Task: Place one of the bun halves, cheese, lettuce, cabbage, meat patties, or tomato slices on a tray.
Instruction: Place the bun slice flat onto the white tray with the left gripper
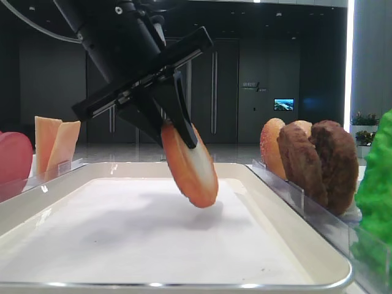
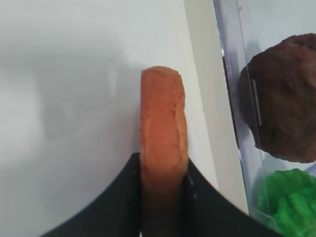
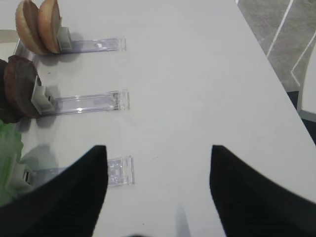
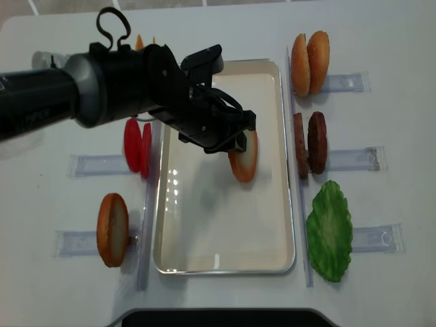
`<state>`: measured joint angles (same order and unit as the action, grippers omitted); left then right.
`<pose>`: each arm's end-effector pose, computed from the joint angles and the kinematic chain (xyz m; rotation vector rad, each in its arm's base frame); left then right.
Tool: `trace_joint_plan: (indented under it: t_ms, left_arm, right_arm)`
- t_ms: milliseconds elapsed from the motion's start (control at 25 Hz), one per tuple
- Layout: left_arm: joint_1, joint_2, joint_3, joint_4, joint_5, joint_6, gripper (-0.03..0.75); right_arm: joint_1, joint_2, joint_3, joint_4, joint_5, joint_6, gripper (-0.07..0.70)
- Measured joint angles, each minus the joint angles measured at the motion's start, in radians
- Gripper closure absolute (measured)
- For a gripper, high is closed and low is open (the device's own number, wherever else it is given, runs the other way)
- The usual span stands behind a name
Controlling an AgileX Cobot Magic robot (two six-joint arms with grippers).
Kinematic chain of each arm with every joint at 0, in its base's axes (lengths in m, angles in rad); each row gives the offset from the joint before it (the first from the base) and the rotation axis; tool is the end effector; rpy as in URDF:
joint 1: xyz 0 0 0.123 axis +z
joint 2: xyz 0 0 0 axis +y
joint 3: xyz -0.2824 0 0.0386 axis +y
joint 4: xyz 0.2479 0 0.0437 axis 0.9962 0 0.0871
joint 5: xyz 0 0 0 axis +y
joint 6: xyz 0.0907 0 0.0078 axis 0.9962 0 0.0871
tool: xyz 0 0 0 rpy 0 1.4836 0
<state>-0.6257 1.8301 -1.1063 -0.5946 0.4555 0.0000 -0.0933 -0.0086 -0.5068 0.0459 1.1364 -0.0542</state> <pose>0.2870 -0.2351 0.1793 0.2053 2.7260 -0.7100 -0.0099 0.0047 0.2730 0.0365 2.1035 -0.0332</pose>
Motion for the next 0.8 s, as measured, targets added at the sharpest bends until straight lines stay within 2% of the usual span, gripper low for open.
trace_joint_plan:
  t_ms: [440,520,720,800]
  left_arm:
    - [0.0,0.02,-0.002,0.032,0.011,0.005,0.572]
    - [0.0,0.02,-0.003,0.052,0.029,0.005,0.522]
    - [0.027,0.021,-0.003,0.087,0.114,-0.014,0.285]
    - [0.055,0.018,-0.003,0.127,0.158,-0.044,0.244]
  right_arm:
    - [0.0,0.0,0.0,0.0,0.0,0.0,0.202]
    - [0.0,0.0,0.0,0.0,0.0,0.0,0.202]
    - [0.0,0.0,0.0,0.0,0.0,0.0,0.202]
    - [0.0,0.0,0.0,0.0,0.0,0.0,0.202]
